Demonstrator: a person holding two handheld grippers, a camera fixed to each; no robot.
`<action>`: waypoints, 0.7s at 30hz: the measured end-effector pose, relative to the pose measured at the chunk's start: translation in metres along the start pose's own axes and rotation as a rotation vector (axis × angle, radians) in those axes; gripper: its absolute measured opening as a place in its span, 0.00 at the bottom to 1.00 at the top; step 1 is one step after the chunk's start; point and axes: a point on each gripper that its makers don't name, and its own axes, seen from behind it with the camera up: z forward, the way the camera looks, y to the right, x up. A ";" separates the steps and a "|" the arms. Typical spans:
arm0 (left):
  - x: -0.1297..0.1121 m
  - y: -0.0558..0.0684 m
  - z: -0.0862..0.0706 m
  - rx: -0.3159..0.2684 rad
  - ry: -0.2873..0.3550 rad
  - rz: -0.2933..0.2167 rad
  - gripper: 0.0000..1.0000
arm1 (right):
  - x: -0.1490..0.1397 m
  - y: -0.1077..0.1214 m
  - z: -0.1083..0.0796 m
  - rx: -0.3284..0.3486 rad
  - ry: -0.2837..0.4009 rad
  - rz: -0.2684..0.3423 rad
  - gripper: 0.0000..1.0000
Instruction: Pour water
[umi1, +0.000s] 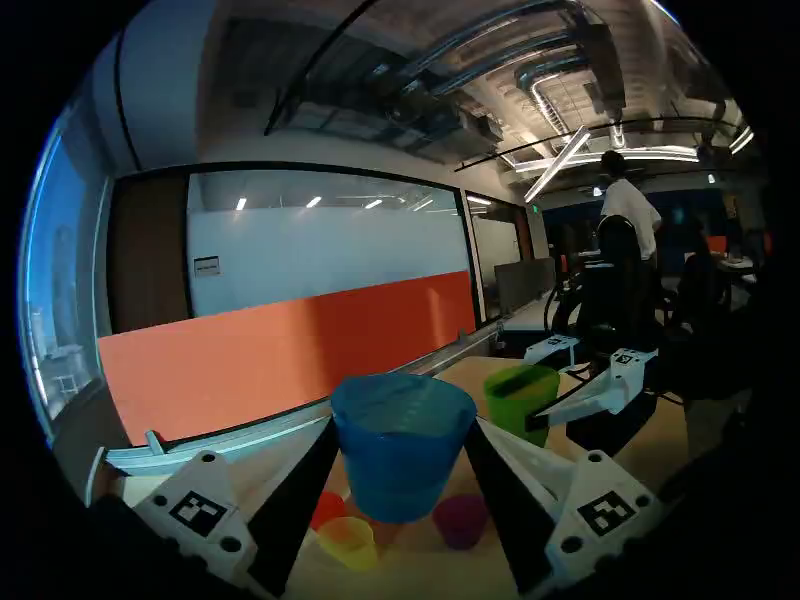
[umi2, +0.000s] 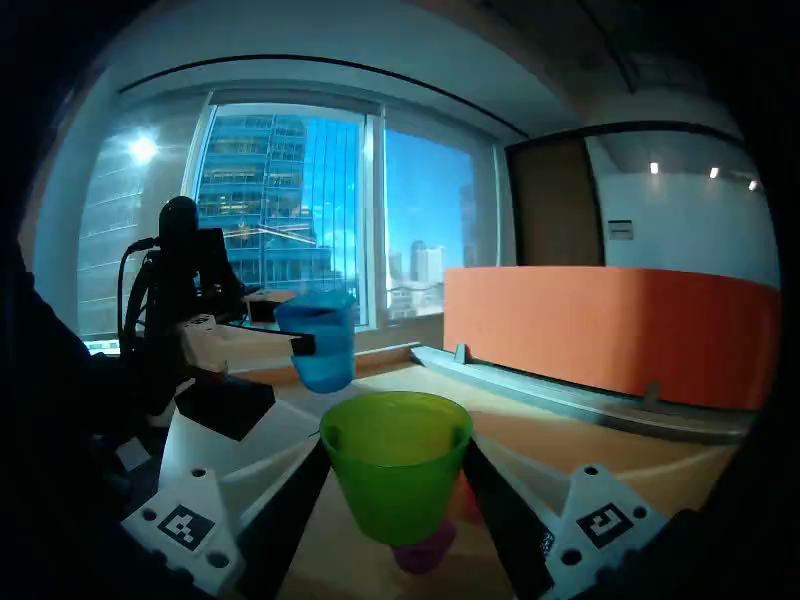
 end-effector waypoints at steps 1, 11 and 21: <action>0.002 0.000 0.000 0.002 0.000 0.012 0.85 | -0.001 -0.001 0.000 0.005 -0.002 0.001 0.90; 0.017 -0.004 -0.001 0.022 -0.003 0.106 0.85 | -0.005 -0.015 0.006 0.042 -0.012 -0.002 0.90; 0.029 0.002 0.000 0.016 -0.012 0.216 0.86 | -0.011 -0.031 0.015 0.086 -0.027 -0.005 0.90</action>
